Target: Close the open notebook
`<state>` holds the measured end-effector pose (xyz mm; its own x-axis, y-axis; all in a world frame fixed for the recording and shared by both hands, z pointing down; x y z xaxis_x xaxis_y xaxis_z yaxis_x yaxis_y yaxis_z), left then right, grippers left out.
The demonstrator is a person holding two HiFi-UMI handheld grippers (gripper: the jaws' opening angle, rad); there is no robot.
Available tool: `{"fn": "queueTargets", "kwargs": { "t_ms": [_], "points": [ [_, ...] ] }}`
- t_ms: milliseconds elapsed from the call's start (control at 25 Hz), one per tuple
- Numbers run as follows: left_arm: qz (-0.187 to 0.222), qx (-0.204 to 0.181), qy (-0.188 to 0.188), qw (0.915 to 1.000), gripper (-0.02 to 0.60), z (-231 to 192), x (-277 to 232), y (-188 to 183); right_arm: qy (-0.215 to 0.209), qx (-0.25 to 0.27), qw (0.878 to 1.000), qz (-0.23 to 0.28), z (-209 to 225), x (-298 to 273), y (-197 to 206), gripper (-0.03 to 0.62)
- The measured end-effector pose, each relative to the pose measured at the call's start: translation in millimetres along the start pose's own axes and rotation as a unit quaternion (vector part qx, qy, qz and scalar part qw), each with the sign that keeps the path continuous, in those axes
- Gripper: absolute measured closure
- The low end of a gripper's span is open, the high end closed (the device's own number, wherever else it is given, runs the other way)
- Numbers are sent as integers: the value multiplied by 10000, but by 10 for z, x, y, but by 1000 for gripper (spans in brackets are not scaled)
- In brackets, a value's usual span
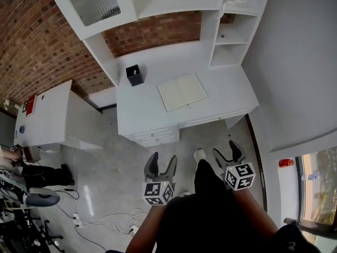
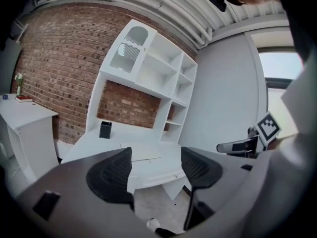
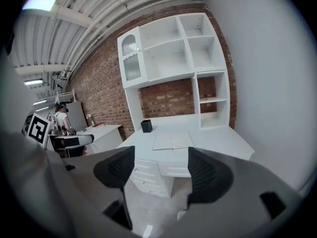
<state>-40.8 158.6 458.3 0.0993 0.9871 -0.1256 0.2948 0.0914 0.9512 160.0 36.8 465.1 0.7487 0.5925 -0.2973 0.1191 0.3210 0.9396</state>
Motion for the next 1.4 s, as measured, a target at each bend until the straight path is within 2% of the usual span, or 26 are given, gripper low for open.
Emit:
{"fn": "queueTargets", "kwargs": {
  "t_ms": [200, 360, 640, 880, 1120, 1280, 1400],
  "points": [
    [-34, 30, -495, 9988, 288, -264, -582, -85, -455, 136, 9988, -111, 326, -676, -295, 275],
    [-29, 118, -797, 9967, 288, -293, -1071, -166, -811, 204, 9960, -300, 607, -1159, -431, 275],
    [-159, 119, -1121, 9935, 288, -377, -1712, -176, -1445, 192, 9873, -627, 835, -1953, -380, 275],
    [-313, 106, -1299, 9910, 288, -398, -2056, -140, -1904, 578, 9767, -806, 861, -2377, -319, 274],
    [-440, 184, -1543, 9869, 288, -422, -2287, 28, -2301, 674, 9660, -968, 886, -2719, -199, 275],
    [-565, 260, -1757, 9825, 288, -603, -2336, 180, -2525, 877, 9572, -1106, 801, -2908, -94, 274],
    [-761, 372, -1765, 9807, 288, -797, -2388, 385, -2562, 764, 9549, -1289, 720, -3028, 48, 275]
  ]
}}
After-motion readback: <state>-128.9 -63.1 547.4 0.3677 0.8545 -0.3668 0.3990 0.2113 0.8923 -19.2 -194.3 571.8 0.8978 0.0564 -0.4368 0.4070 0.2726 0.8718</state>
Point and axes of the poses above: the fingertips, and each gripper's own axes: x backward along the fingers, z to its right, y out of its underside, the point moved 1 cm from there along x, backward along the fingers, and after that the axes turned 11 degrees about z, right-handed, at the moved point
